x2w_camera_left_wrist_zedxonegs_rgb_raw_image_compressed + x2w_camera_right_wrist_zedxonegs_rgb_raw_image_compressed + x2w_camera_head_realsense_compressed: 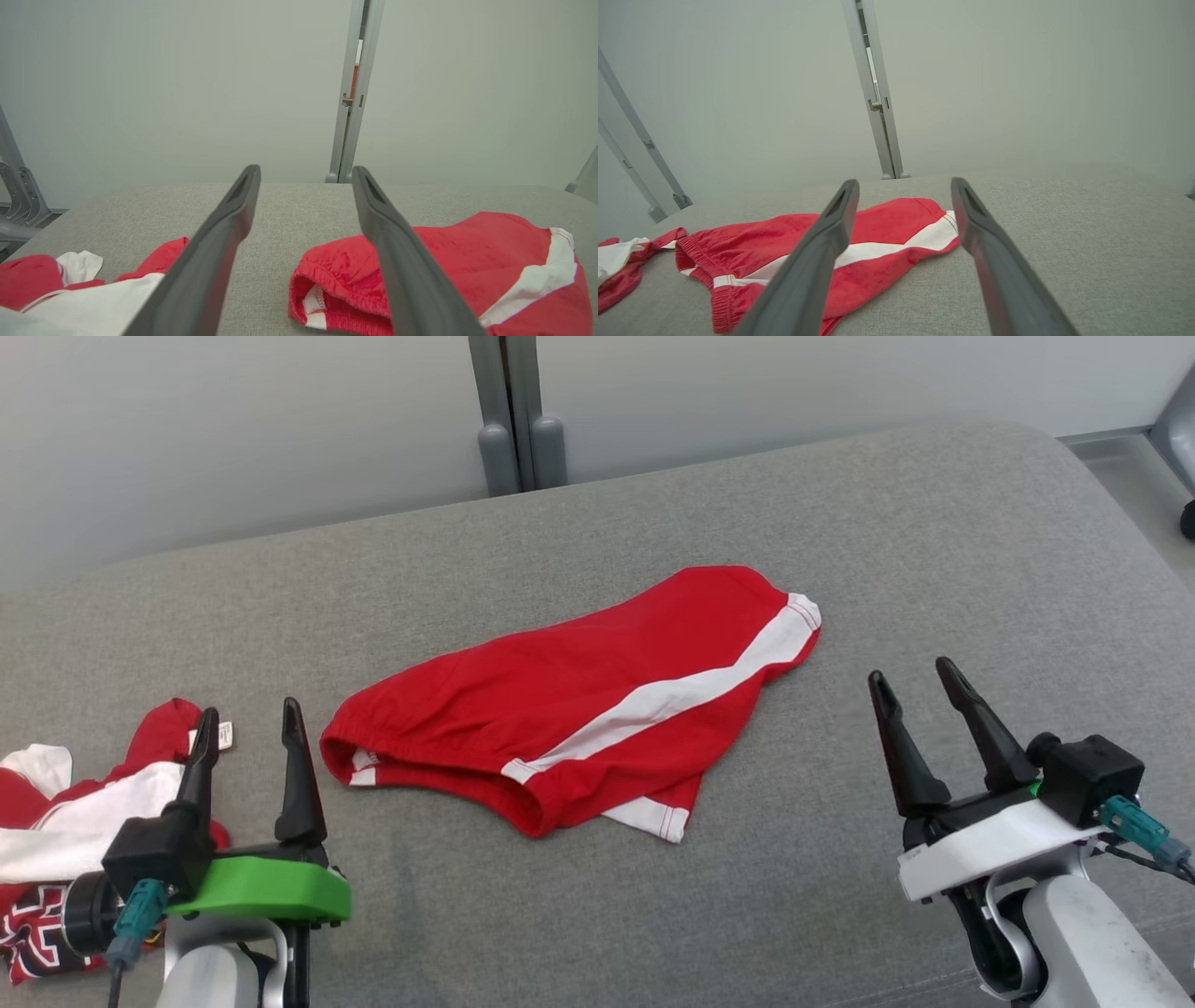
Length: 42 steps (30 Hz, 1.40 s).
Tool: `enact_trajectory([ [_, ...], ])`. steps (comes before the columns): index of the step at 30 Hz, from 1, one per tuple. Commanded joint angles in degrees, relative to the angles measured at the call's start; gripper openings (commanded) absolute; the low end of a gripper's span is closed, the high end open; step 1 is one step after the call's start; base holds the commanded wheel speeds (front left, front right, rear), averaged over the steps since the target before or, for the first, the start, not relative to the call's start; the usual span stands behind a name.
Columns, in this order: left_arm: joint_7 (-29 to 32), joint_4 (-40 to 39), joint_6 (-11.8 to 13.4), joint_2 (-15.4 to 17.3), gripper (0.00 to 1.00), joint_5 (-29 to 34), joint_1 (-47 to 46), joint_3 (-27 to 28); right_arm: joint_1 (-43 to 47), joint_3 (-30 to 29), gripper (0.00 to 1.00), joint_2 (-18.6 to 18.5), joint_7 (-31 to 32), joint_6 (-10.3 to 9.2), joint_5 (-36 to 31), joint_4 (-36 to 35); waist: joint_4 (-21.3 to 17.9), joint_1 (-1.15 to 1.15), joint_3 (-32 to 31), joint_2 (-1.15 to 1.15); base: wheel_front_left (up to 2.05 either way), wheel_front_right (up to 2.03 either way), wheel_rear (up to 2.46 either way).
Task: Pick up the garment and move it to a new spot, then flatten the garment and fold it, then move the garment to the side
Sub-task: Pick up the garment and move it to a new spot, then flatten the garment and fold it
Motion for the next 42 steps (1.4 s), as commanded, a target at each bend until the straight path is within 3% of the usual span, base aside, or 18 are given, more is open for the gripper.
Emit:
enact_trajectory([
  [1, -0.15, -0.31, 0.2, -0.55, 1.0, 1.08, 1.13, 0.59, 0.99, -0.7, 1.0, 0.16, -0.15, 0.0, -0.6, -0.31, 0.25, 0.0, 0.18, 0.0, 0.0, 0.0, 0.0],
  [17, -0.1, 3.77, -3.12, -3.71, 1.0, 4.98, 0.11, 2.34, 0.59, -3.23, 1.0, 0.36, -0.15, 0.0, -1.53, -0.16, 1.27, 0.0, 1.25, 0.0, 0.0, 0.0, 0.0],
  [23, 0.79, 8.01, -4.93, -4.11, 1.0, 2.47, -0.66, 0.06, 0.39, -3.29, 1.0, 0.14, -0.15, 0.0, -1.33, -0.04, 1.24, 0.0, 0.93, 0.0, 0.0, 0.0, 0.0],
  [34, 28.64, 10.19, -6.86, -4.39, 1.0, -14.72, -4.63, -10.13, 0.07, -2.75, 1.0, -0.36, -0.15, 0.0, -1.18, 0.4, 0.92, 0.0, 0.04, 0.0, 0.0, 0.0, 0.0],
  [42, 34.29, 12.01, -6.17, -4.37, 1.0, -24.31, -7.54, -14.71, -0.32, -1.21, 1.0, -0.5, -0.15, 0.0, -0.42, 0.78, -1.49, 0.0, 0.11, 0.0, 0.0, 0.0, 0.0],
])
